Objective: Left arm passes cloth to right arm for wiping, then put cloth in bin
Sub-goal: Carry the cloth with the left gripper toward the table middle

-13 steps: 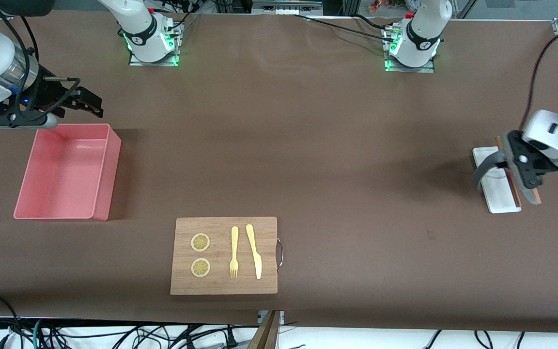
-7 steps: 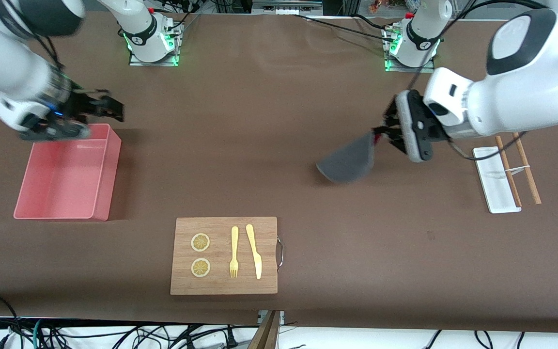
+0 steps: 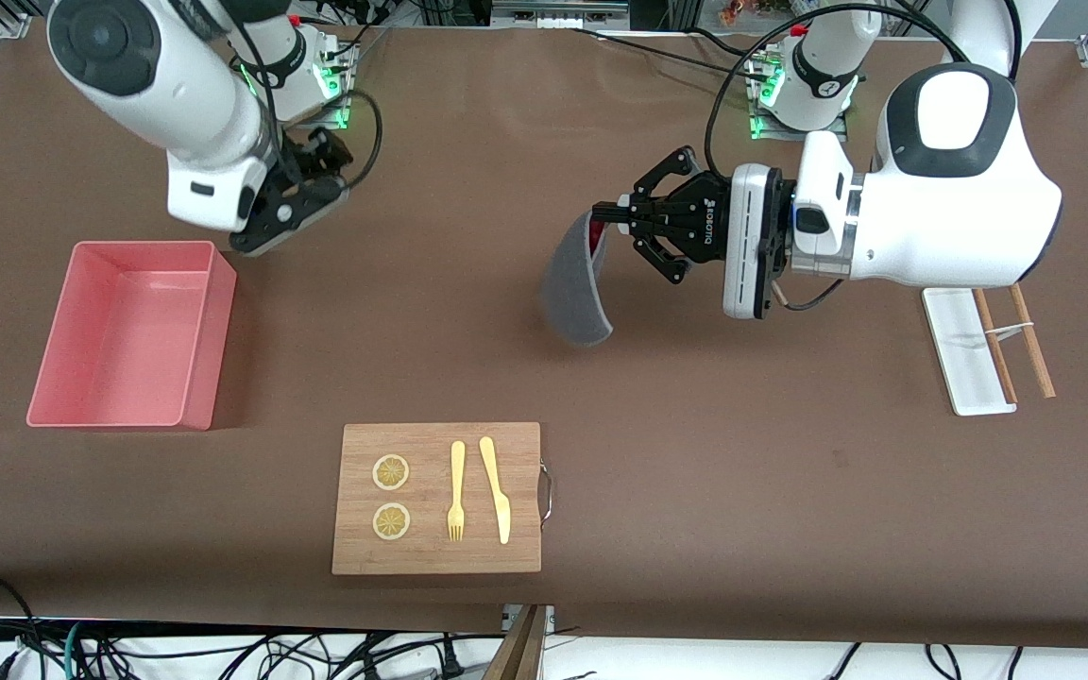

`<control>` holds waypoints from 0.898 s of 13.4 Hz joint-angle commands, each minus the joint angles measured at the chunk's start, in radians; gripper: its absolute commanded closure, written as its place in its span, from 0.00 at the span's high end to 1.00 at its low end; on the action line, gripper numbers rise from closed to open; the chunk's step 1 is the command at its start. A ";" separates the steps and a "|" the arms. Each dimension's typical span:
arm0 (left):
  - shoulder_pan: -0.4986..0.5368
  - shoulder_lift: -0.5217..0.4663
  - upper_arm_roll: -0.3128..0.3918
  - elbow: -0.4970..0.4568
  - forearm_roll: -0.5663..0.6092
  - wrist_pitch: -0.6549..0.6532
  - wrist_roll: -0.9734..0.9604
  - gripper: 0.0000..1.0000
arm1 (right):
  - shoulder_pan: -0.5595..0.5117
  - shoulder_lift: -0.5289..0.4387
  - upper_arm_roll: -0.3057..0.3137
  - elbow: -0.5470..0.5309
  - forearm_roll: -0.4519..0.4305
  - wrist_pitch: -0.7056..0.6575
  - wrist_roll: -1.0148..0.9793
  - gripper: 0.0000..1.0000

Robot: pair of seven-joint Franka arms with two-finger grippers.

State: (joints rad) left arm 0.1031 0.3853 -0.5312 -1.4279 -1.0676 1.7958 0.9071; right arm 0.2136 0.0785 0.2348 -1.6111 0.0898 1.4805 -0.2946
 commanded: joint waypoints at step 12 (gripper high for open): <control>0.053 0.063 -0.001 0.011 -0.061 -0.018 0.091 0.00 | -0.033 0.122 -0.029 -0.027 0.560 0.208 -0.917 0.99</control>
State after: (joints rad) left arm 0.1534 0.4398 -0.5280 -1.4284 -1.0976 1.7899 0.9719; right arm 0.1850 0.1663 0.1996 -1.6258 0.5723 1.6403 -1.0934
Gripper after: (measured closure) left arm 0.982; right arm 0.000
